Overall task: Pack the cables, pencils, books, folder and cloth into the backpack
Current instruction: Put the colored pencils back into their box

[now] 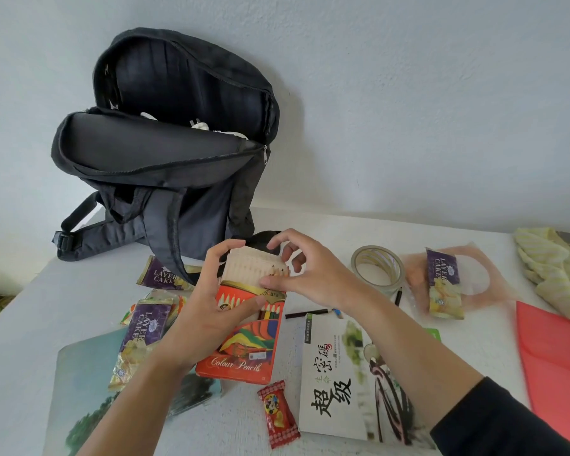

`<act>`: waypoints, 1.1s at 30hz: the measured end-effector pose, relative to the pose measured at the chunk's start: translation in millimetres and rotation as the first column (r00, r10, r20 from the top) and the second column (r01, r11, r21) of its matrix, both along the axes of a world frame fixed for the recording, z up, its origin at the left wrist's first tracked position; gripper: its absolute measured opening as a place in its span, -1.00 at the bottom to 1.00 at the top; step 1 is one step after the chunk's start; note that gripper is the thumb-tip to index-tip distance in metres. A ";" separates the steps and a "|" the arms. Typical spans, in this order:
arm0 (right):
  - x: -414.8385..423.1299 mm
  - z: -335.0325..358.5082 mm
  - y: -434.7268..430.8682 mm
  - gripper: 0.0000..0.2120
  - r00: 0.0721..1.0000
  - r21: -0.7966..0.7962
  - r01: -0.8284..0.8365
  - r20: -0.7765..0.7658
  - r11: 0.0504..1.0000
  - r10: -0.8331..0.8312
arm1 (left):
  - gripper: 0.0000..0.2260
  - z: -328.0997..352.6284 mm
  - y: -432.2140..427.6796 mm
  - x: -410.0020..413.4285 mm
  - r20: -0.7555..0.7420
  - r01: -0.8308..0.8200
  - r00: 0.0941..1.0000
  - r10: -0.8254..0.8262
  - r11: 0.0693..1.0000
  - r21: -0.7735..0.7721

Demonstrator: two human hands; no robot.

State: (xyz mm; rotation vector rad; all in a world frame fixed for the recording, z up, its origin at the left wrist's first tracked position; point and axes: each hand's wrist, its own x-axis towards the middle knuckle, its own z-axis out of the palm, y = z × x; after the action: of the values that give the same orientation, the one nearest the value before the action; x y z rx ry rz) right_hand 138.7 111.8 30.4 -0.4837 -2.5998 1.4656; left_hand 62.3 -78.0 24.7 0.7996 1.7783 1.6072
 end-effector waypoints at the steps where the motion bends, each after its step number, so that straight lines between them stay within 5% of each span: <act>1: 0.4 0.5 1.1 -0.55 1.000 -0.049 0.002 0.009 0.999 -0.002 | -0.39 -0.4 0.7 -0.1 -0.002 0.006 1.000 -0.006 1.000 0.001; 7: 2.9 6.1 10.5 -0.78 0.997 -0.268 0.078 -0.004 0.960 -0.082 | -0.40 -0.9 3.5 -2.8 0.008 -0.014 1.000 0.014 1.000 0.000; 12: 5.6 -16.6 24.5 -0.86 0.981 0.069 0.193 0.010 0.979 -0.194 | -0.42 -2.8 -1.0 -6.9 0.027 -0.045 0.999 0.046 0.998 -0.042; 17: 16.7 -46.1 27.0 -0.92 0.942 0.438 -0.163 0.337 0.884 0.006 | -0.41 -6.4 -3.6 -12.5 -0.021 -0.103 0.995 0.102 0.993 -0.063; 30: 20.3 -74.3 25.9 -0.94 0.935 0.608 -0.299 0.342 0.735 0.098 | -0.43 -11.4 -5.9 -13.3 -0.030 -0.095 0.995 0.093 0.993 -0.073; 33: 21.2 -71.0 28.9 -0.92 0.962 0.522 -0.199 0.263 0.829 0.065 | -0.44 -8.6 -7.0 -13.1 -0.031 -0.095 0.995 0.092 0.993 -0.076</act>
State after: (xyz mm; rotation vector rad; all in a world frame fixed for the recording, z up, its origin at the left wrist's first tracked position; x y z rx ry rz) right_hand 159.9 140.7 -40.6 -0.4244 -3.1143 0.6455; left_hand 49.2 -85.0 16.1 0.7154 1.9113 1.5822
